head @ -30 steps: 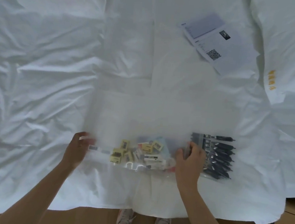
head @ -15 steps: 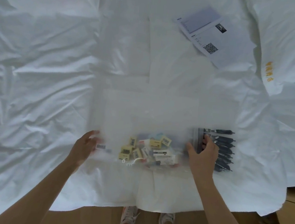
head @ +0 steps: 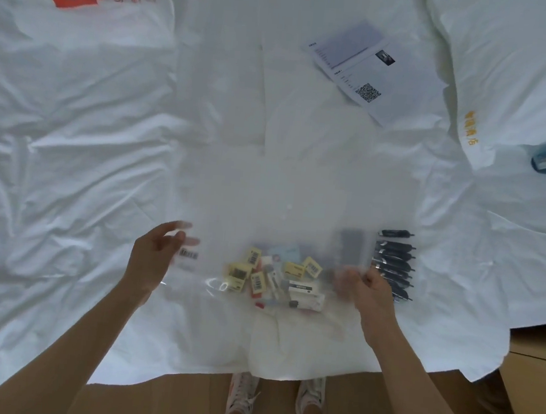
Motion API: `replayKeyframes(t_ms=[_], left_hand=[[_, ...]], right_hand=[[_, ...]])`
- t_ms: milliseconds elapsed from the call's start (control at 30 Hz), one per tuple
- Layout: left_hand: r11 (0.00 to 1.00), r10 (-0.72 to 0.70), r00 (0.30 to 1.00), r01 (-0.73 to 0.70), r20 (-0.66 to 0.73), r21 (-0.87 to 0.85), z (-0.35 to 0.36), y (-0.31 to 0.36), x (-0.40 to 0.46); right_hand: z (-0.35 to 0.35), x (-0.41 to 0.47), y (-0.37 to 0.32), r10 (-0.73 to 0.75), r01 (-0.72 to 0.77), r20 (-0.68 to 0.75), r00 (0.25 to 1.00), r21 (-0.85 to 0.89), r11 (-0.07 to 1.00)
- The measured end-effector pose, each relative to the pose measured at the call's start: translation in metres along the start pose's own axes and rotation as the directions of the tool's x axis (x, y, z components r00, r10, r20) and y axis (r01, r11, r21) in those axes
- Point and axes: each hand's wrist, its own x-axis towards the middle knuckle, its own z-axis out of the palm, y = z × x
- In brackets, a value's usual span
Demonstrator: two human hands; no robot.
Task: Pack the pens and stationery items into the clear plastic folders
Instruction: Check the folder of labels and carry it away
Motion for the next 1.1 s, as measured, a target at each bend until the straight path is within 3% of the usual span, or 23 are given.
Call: replayKeyframes(t_ms=[233,433,667,967,1100], left_hand=[[0.967,0.224,0.973,-0.230,0.064,0.106,0.007,0.111,-0.016],[0.891,0.419,0.903,-0.428,0.093,0.149,0.018,0.226,-0.069],[0.613,0.699,0.666,-0.745,0.261,0.263,0.047,0.332,-0.153],[0.479,0.751,0.574,-0.813,0.325,0.330,0.050,0.376,-0.199],[0.365,0.799,0.476,-0.870,0.367,0.333,0.051,0.386,-0.225]], right_hand=[[-0.027,-0.021,-0.023,0.084,-0.099,0.057,0.995,0.361,0.927],[-0.047,-0.048,-0.073,0.079,-0.149,0.145,0.986,0.573,0.806],[-0.046,-0.097,-0.108,0.082,-0.180,0.172,0.982,0.695,0.696],[-0.055,-0.131,-0.137,0.046,-0.183,0.190,0.981,0.808,0.560],[-0.063,-0.126,-0.138,-0.027,-0.161,0.197,0.980,0.867,0.471]])
